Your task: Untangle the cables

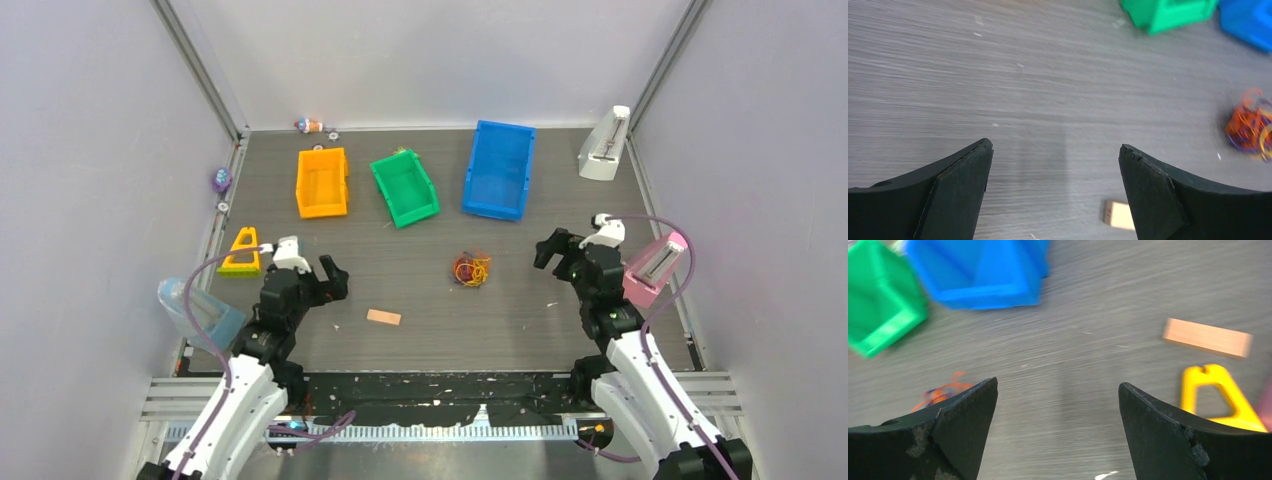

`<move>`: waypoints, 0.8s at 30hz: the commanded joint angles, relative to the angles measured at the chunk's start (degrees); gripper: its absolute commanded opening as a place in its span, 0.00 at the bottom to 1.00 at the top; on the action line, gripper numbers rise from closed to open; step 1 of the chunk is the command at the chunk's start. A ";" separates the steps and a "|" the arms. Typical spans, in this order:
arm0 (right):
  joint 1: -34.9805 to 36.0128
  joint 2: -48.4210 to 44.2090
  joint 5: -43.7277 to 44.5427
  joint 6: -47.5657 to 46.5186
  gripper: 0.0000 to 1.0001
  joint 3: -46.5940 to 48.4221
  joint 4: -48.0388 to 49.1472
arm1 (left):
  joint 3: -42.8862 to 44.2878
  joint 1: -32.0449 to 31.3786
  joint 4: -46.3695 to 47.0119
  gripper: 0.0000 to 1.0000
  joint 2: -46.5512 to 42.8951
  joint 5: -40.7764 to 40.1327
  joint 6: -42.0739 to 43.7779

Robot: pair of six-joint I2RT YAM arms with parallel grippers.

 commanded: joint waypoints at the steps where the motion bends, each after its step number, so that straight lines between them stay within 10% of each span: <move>1: 0.06 2.15 -22.11 -2.60 0.95 5.23 -0.43 | 3.00 -4.57 4.33 0.96 3.45 11.30 1.88; 24: 12.83 34.12 -33.76 2.50 0.68 8.21 21.94 | 8.07 -23.37 33.05 0.92 37.43 19.01 -0.30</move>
